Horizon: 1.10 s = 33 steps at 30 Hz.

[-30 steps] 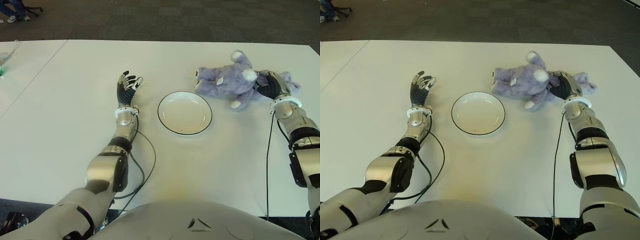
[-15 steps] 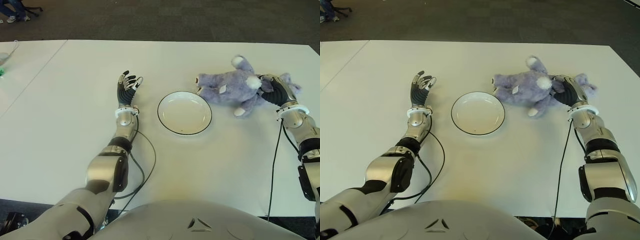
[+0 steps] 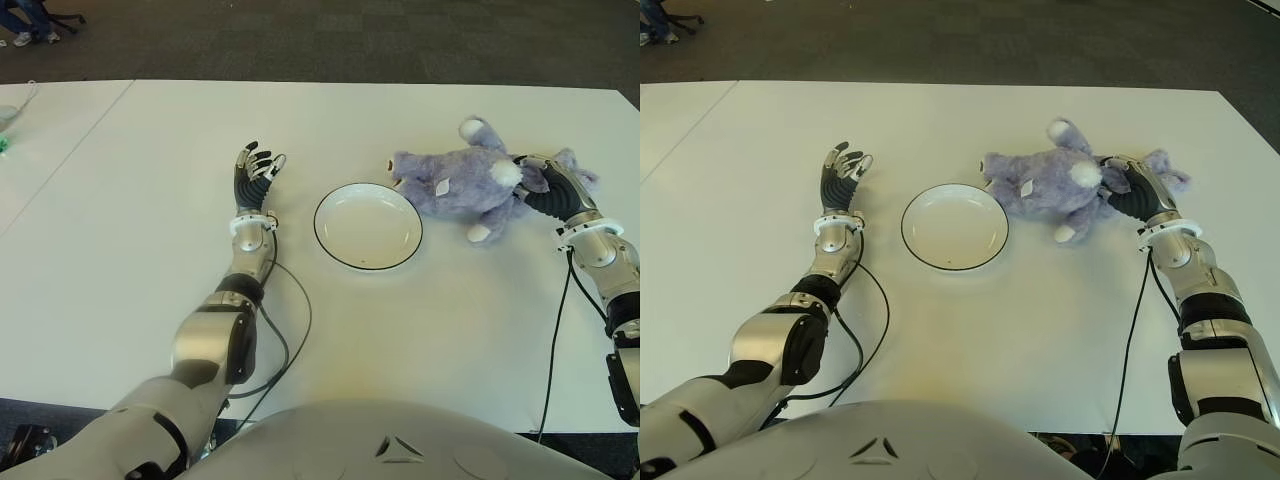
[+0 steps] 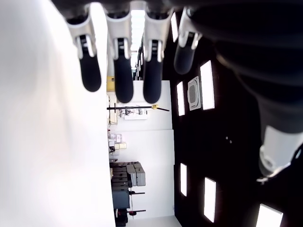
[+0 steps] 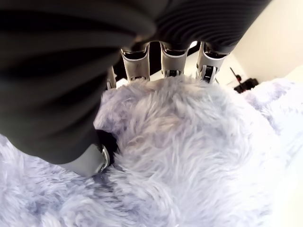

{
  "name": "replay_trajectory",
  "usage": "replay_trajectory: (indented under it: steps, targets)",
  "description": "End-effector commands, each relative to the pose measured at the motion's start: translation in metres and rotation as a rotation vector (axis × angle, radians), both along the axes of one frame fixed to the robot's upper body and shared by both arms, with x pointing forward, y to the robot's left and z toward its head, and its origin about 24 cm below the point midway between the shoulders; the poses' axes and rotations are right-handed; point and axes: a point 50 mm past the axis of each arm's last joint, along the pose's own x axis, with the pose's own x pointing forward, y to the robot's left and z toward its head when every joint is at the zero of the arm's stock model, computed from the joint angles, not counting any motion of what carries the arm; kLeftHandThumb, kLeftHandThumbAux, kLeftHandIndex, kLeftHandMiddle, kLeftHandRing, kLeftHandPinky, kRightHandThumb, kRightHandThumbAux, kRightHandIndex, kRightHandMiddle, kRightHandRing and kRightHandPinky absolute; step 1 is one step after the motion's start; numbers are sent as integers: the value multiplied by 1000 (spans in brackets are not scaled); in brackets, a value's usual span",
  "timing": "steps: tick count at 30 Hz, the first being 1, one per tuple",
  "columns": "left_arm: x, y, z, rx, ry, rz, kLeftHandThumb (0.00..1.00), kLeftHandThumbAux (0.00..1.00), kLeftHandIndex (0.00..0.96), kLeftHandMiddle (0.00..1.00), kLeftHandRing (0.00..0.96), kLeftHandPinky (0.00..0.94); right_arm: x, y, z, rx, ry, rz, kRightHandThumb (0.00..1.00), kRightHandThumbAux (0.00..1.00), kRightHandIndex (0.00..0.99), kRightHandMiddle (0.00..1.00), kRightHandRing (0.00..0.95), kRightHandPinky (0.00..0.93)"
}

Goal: Put the doll into the plate.

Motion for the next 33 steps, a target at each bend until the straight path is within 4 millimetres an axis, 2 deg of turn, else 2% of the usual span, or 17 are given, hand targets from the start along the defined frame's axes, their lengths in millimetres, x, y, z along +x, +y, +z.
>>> replay_trajectory:
  steps: [1, 21, 28, 33]
  targets:
    - [-101, -8, -104, -47, 491, -11, 0, 583, 175, 313, 310, 281, -19, 18, -12, 16, 98, 151, 709, 711, 441, 811, 813, 815]
    - [-100, -6, -103, -54, 487, -3, 0, 596, 177, 312, 313, 286, -40, 45, -7, 105, 95, 252, 709, 710, 442, 832, 834, 839]
    - [-100, -6, -103, -41, 489, -3, 0, 593, 182, 320, 321, 302, -43, 50, -6, 115, 87, 264, 710, 710, 442, 833, 835, 836]
    - [-99, -6, -103, -46, 492, 5, 0, 600, 182, 324, 323, 281, -42, 52, -6, 122, 84, 265, 710, 710, 441, 838, 839, 841]
